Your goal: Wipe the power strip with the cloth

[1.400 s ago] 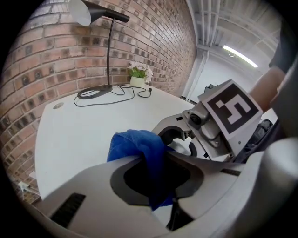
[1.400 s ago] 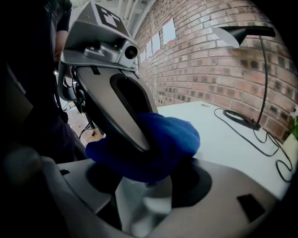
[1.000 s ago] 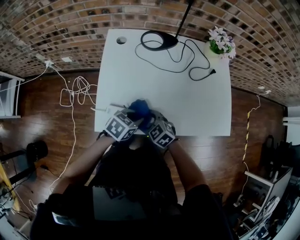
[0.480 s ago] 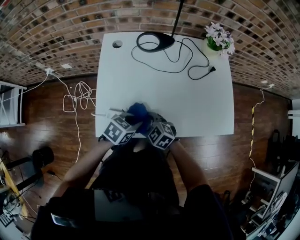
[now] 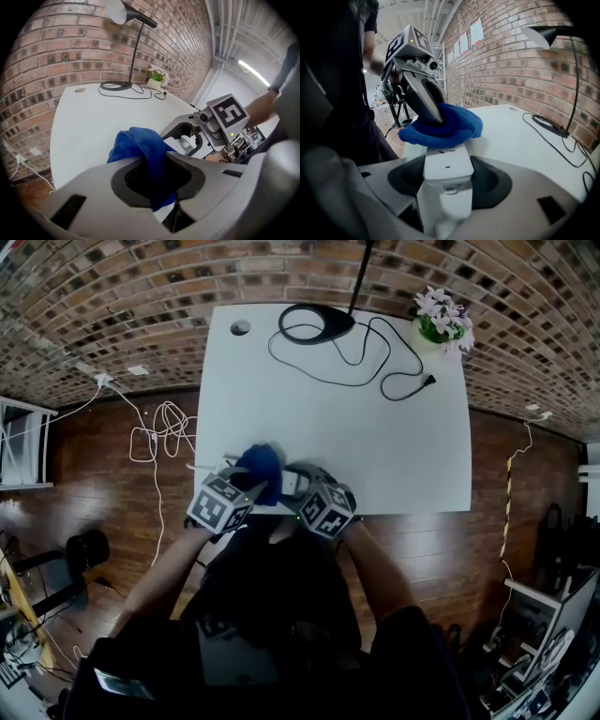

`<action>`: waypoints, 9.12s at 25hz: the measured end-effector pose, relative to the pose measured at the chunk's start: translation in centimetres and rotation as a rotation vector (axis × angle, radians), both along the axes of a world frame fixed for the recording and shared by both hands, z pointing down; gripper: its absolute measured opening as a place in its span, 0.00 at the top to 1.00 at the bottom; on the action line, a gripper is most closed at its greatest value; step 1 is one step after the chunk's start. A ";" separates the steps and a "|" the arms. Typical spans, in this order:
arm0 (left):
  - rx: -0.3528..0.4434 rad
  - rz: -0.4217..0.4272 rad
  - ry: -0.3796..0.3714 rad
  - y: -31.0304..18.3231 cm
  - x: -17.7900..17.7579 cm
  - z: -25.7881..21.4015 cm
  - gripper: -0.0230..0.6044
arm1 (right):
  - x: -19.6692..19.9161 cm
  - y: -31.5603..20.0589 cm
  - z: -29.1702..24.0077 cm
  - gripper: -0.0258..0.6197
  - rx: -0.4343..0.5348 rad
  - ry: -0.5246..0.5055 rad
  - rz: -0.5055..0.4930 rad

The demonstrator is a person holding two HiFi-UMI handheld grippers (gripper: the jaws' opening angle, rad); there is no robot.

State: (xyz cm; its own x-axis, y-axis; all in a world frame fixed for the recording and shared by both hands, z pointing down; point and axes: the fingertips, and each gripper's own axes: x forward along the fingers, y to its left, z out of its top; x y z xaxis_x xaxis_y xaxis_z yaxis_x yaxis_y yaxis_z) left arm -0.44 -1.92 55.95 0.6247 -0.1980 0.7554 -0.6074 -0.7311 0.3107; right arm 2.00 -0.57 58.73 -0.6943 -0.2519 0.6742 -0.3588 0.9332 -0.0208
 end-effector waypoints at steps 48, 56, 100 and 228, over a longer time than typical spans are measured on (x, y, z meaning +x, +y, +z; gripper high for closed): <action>0.284 -0.130 -0.167 -2.7 -10.3 -0.8 0.84 | -0.1 0.0 -0.1 0.51 -0.010 0.001 0.015; 0.250 -0.123 -0.155 -2.7 -10.1 -0.8 0.84 | -0.1 0.0 -0.1 0.51 -0.004 -0.001 0.010; 0.263 0.003 -0.229 -1.2 -2.1 -0.6 0.84 | -0.2 0.2 0.0 0.51 0.033 -0.011 -0.008; 0.065 -0.248 0.024 -5.1 -11.9 0.1 0.84 | -1.7 -0.7 -0.2 0.52 0.007 -0.001 0.001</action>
